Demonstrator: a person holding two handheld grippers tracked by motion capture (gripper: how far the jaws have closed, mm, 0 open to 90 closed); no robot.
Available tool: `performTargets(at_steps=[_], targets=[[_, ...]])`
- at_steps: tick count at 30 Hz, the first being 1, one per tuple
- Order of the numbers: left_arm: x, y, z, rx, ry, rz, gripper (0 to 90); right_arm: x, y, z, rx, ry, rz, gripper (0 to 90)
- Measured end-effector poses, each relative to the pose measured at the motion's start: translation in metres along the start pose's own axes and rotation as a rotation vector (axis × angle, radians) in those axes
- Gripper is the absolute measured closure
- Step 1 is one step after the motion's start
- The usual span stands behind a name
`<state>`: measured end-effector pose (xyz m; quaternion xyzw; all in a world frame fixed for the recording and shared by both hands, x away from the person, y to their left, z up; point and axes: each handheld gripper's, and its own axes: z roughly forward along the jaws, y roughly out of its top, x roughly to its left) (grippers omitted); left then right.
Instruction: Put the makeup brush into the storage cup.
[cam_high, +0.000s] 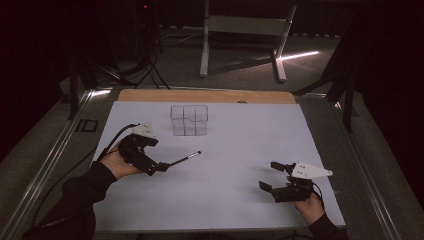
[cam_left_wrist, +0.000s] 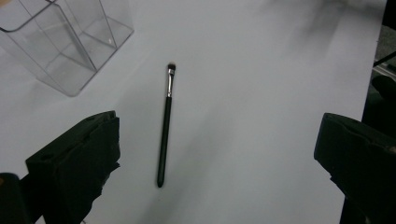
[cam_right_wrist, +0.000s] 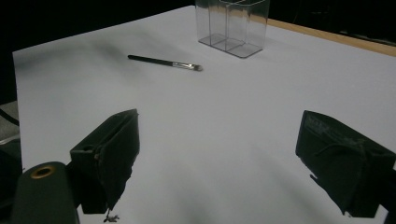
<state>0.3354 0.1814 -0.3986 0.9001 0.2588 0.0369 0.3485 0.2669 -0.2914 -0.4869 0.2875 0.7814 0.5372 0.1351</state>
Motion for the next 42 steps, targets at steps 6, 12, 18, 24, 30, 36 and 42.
performTargets(at_steps=[6, 12, 18, 24, 30, 36, 42], targets=[[0.003, 0.008, 0.005, 0.043, 0.001, 0.001, 1.6, 0.000, 0.000, 0.000, 0.001, 0.002, 0.000, 13.6], [0.005, 0.016, 0.011, 0.090, 0.019, 0.005, 1.6, 0.000, 0.000, 0.000, 0.000, 0.004, 0.001, 13.6], [0.007, 0.023, 0.018, 0.132, 0.022, 0.007, 1.6, 0.000, 0.000, 0.000, 0.000, 0.005, 0.001, 13.6], [0.005, 0.031, 0.030, 0.202, 0.008, 0.009, 1.6, 0.000, 0.000, 0.000, 0.000, 0.006, 0.001, 13.6], [0.001, 0.038, 0.040, 0.249, -0.004, 0.039, 1.6, 0.000, 0.000, 0.000, 0.001, 0.008, 0.001, 13.6], [0.005, 0.047, 0.047, 0.279, -0.006, 0.038, 1.7, 0.000, 0.000, 0.001, 0.002, 0.009, 0.002, 13.6], [0.010, 0.052, 0.056, 0.319, -0.009, 0.039, 1.6, 0.000, 0.000, 0.001, 0.003, 0.013, -0.003, 13.6]])
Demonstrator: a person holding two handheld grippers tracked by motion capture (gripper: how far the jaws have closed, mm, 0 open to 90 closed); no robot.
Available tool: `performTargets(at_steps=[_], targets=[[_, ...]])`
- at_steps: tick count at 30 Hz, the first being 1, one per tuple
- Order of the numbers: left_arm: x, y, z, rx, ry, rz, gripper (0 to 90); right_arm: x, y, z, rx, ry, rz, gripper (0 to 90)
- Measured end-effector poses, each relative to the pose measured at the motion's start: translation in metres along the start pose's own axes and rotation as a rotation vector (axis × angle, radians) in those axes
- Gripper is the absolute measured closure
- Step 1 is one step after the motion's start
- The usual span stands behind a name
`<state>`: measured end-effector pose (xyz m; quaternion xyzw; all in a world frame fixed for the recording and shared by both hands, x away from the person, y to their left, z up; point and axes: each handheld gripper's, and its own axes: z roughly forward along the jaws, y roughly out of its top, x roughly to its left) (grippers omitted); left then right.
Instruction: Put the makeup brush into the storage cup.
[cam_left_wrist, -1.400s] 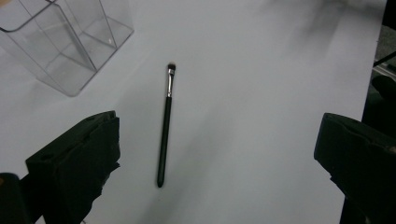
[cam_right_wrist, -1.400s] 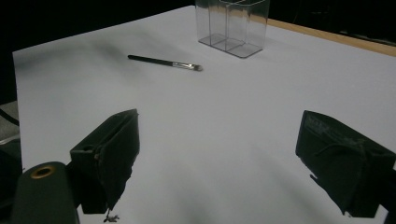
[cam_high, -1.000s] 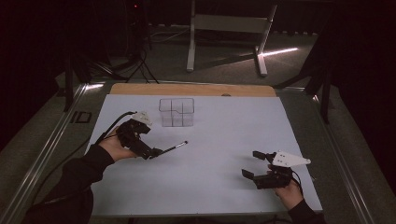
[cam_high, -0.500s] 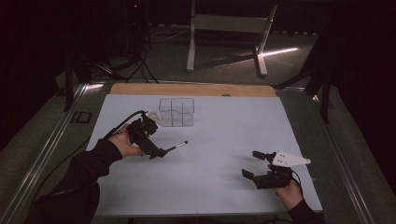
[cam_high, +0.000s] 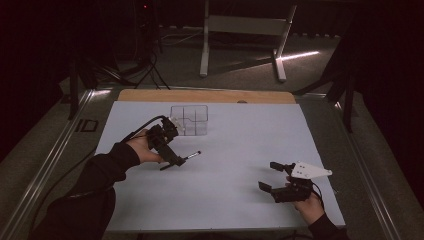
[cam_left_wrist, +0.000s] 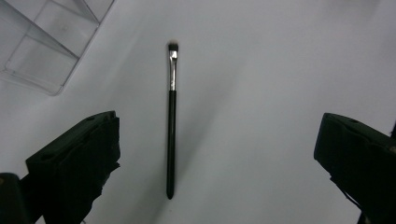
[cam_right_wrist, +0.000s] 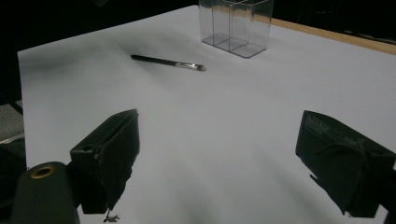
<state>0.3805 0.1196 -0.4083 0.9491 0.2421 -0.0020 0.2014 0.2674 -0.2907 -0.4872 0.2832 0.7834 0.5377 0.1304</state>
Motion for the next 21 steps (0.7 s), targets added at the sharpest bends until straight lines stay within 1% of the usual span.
performTargets(at_steps=[5, 8, 9, 10, 11, 12, 15, 21], targets=[[0.001, 0.005, 0.007, 0.037, -0.011, 0.012, 1.7, -0.001, 0.000, 0.000, -0.003, 0.000, 0.008, 13.7], [0.002, 0.006, 0.010, 0.056, -0.012, 0.012, 2.4, 0.000, 0.000, 0.000, -0.002, 0.003, 0.005, 13.7], [0.003, 0.007, 0.011, 0.063, -0.004, 0.015, 2.7, 0.000, 0.000, 0.000, -0.001, 0.003, 0.004, 13.7], [0.003, 0.007, 0.013, 0.067, -0.005, 0.007, 3.4, 0.000, 0.000, 0.000, -0.001, 0.003, 0.003, 13.7], [0.004, 0.007, 0.014, 0.073, -0.008, 0.012, 3.9, 0.000, 0.000, 0.000, -0.002, 0.003, 0.003, 13.7], [0.005, 0.008, 0.015, 0.076, -0.006, 0.010, 4.2, 0.000, 0.000, 0.000, -0.001, 0.003, 0.004, 13.7], [0.007, 0.008, 0.019, 0.089, -0.018, 0.011, 5.7, -0.001, 0.000, 0.000, -0.003, 0.002, 0.005, 13.7], [0.011, 0.009, 0.024, 0.091, -0.034, 0.002, 12.3, 0.000, 0.000, 0.000, 0.001, 0.004, 0.001, 13.7]])
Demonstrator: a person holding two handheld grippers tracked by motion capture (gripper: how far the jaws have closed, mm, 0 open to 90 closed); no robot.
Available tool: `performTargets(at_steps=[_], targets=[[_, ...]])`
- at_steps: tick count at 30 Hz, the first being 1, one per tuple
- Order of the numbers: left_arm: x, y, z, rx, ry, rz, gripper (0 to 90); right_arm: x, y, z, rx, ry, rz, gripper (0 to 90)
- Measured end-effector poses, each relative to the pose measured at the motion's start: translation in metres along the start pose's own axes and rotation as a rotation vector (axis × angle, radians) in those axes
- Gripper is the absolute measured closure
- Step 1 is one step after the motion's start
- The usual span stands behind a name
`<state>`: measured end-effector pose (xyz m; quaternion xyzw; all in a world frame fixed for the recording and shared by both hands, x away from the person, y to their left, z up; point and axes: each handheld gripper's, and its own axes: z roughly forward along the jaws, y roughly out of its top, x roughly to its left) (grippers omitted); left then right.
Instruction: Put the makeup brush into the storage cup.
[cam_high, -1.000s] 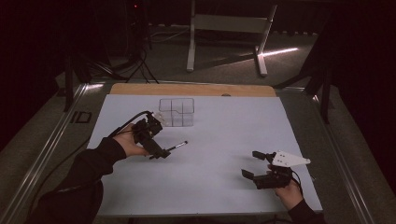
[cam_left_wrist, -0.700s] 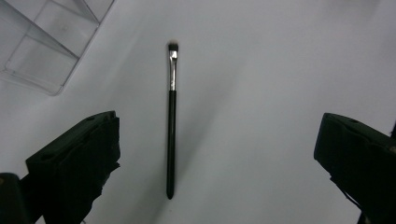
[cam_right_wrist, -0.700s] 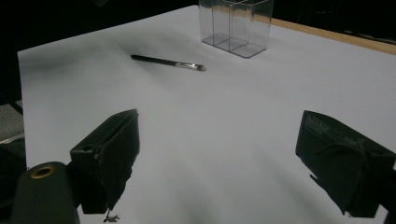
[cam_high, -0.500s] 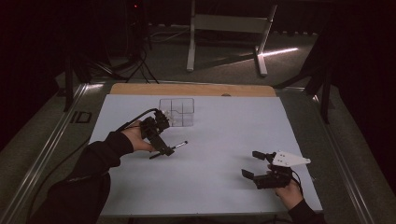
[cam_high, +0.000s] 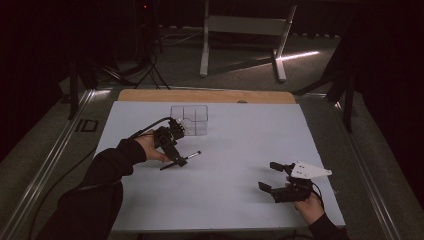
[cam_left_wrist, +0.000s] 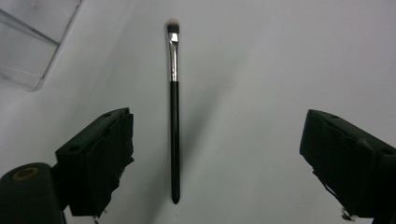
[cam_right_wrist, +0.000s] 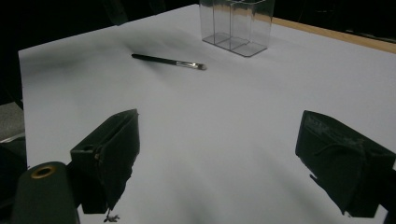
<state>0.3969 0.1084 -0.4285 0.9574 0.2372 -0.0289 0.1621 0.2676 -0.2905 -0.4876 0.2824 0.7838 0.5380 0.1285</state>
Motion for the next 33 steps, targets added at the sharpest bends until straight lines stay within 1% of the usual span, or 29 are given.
performTargets(at_steps=[1, 3, 4, 5, 8, 10, 11, 13, 14, 16, 17, 19, 22, 25, 26, 28, 33], targets=[[0.001, 0.000, 0.001, 0.001, 0.000, 0.002, 12.6, 0.000, 0.000, 0.000, -0.001, 0.000, 0.000, 13.7], [0.002, 0.001, 0.002, 0.004, -0.007, 0.003, 16.2, 0.000, 0.000, 0.000, -0.001, 0.000, 0.001, 13.7], [0.002, 0.001, 0.003, -0.002, -0.003, -0.002, 16.2, 0.000, 0.000, 0.000, -0.001, 0.001, 0.001, 13.7], [0.002, 0.002, 0.004, 0.002, -0.010, -0.001, 17.7, 0.000, 0.000, 0.000, -0.002, 0.001, 0.001, 13.7], [0.002, 0.004, 0.007, 0.014, -0.008, 0.007, 23.1, 0.000, 0.000, 0.000, 0.002, 0.001, 0.001, 13.7], [0.003, 0.005, 0.009, 0.014, -0.013, 0.012, 30.0, 0.000, 0.000, 0.000, 0.002, 0.002, 0.001, 13.7], [0.003, 0.005, 0.010, 0.015, -0.013, 0.012, 31.7, 0.000, 0.000, 0.000, 0.002, 0.002, 0.000, 13.7], [0.004, 0.006, 0.012, 0.015, -0.023, 0.023, 39.0, 0.000, 0.000, 0.000, 0.001, 0.003, 0.002, 13.7], [0.004, 0.006, 0.014, 0.019, -0.018, 0.023, 40.4, 0.000, 0.000, 0.000, 0.001, 0.003, 0.002, 13.7], [0.006, 0.006, 0.018, 0.025, -0.022, 0.019, 46.3, 0.000, 0.000, 0.000, 0.000, 0.005, 0.001, 13.7], [0.007, 0.006, 0.019, 0.030, -0.016, 0.021, 49.3, 0.000, 0.000, 0.000, 0.000, 0.005, 0.001, 13.7], [0.008, 0.007, 0.022, 0.038, -0.016, 0.017, 52.9, 0.000, 0.000, 0.001, 0.000, 0.006, 0.000, 13.7], [0.010, 0.008, 0.025, 0.042, -0.004, 0.009, 55.1, 0.000, 0.000, 0.001, -0.001, 0.007, 0.000, 13.7], [0.011, 0.010, 0.028, 0.040, 0.011, 0.008, 59.9, 0.000, 0.000, 0.000, -0.001, 0.007, 0.000, 13.7], [0.012, 0.010, 0.029, 0.040, 0.005, 0.006, 60.8, 0.000, 0.000, 0.000, -0.002, 0.008, 0.000, 13.7], [0.012, 0.012, 0.033, 0.051, 0.013, 0.006, 62.7, 0.000, 0.000, 0.000, -0.004, 0.009, 0.002, 13.7], [0.012, 0.015, 0.039, 0.046, 0.016, 0.009, 65.1, 0.000, 0.000, 0.000, -0.004, 0.011, 0.001, 13.7]])
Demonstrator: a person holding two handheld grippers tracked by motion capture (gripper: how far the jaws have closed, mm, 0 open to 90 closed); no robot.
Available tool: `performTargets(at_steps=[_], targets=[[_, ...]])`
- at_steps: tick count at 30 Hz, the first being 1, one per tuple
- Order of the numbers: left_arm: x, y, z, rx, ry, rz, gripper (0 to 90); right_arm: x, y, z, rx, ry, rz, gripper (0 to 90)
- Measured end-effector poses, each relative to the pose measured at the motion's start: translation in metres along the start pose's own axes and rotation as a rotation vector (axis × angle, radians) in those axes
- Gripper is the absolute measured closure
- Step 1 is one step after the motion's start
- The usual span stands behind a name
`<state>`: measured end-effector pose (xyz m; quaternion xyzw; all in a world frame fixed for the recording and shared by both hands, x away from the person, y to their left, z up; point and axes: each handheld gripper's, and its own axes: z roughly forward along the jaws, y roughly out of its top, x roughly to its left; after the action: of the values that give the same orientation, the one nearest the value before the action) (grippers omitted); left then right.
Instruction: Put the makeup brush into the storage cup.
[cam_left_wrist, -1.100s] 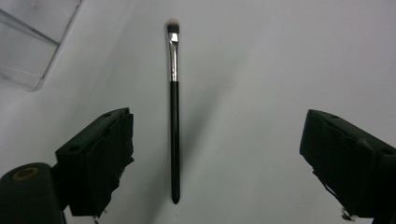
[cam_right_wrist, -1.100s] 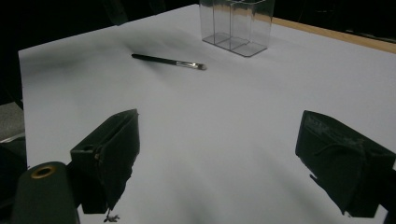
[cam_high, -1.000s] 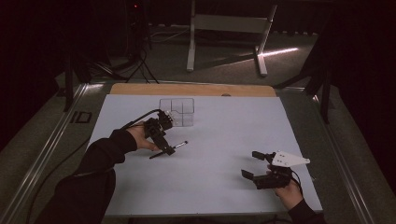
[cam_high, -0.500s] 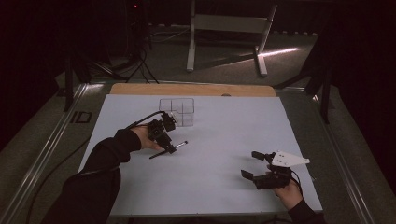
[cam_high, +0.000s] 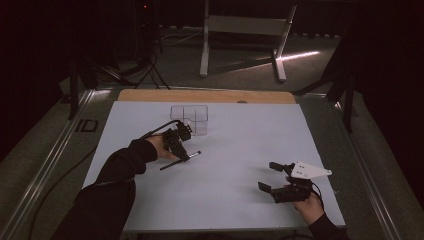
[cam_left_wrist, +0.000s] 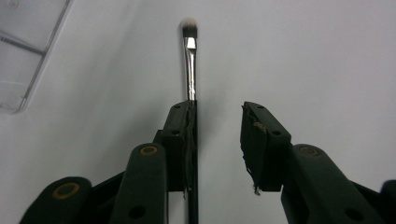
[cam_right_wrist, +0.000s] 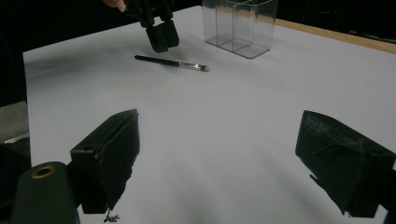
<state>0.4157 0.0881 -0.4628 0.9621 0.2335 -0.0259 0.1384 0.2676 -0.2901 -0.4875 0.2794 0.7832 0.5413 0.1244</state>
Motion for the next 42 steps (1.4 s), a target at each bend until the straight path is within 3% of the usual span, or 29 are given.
performTargets(at_steps=[8, 42], targets=[[0.000, 0.009, 0.008, 0.010, 0.048, 0.008, 67.9, 0.000, 0.000, 0.000, -0.002, 0.004, 0.002, 13.7], [0.003, 0.022, 0.034, 0.076, 0.087, 0.042, 76.5, 0.000, 0.000, 0.000, -0.003, 0.010, 0.005, 13.7]])
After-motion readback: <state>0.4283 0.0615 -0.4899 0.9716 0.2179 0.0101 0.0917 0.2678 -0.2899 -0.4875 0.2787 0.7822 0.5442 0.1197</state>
